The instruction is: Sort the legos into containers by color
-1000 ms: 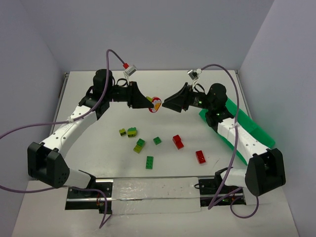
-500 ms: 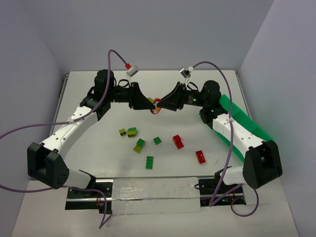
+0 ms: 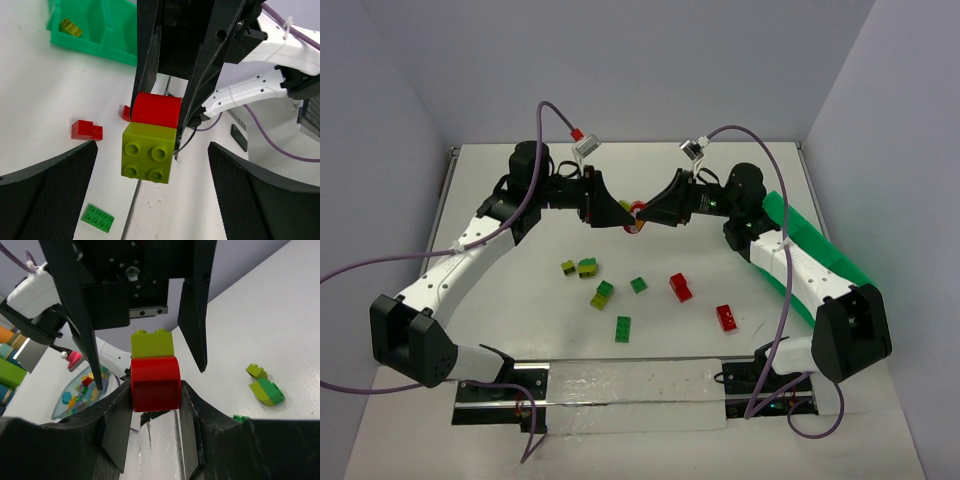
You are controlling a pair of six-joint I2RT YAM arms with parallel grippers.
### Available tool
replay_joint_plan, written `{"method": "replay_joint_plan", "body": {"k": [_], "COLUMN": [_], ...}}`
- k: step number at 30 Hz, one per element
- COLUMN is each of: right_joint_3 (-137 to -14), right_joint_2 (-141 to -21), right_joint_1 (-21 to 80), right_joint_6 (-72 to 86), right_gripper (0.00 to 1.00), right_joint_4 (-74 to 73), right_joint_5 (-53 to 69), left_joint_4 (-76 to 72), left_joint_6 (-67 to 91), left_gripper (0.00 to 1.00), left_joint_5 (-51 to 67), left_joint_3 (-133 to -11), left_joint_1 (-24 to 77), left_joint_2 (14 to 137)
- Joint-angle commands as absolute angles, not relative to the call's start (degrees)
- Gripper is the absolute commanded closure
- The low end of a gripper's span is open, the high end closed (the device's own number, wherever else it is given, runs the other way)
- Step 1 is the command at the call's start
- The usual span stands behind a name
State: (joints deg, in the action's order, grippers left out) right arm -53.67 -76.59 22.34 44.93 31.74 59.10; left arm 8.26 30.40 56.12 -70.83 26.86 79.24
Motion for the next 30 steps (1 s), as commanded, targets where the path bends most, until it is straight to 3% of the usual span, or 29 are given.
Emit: {"method": "replay_joint_plan", "body": {"k": [1,5,11,16,18,30], "right_joint_3": [-54.84,-54.84,-55.06,-55.38,-55.56,-56.34], "right_joint_2": [-73.53,-72.46,-71.90,-71.46,-71.47,-72.48], "right_joint_1": [22.64,22.31,22.24,22.16,22.31,22.41], "right_joint_6": [39.36,37.84,37.62,37.79,37.80,40.25], "right_gripper": [1.00,1.00,1.00,1.00,1.00,1.00], "right_joint_4": [27.31,24.99,24.35,24.17,24.18,26.84], "right_joint_5": [58.73,59.21,60.07,60.74,60.92,62.05], "left_joint_4": [14.87,13.86,9.99,8.59,8.04,4.75], "left_joint_6": [23.73,24.51,27.10,27.98,28.42,30.23], "left_gripper": [0.01,0.01,0.13,0.01,0.01,0.27], "left_joint_5": [52.28,53.71,57.74,60.18,61.12,62.05], "left_joint_3": [-75.94,-74.92,-73.13,-72.59,-72.40,-71.54], "left_joint_1": [26.47,23.70,23.03,23.04,23.12,25.14], "left_joint_2": [76.34,74.89,75.36,76.66,77.10,78.40]}}
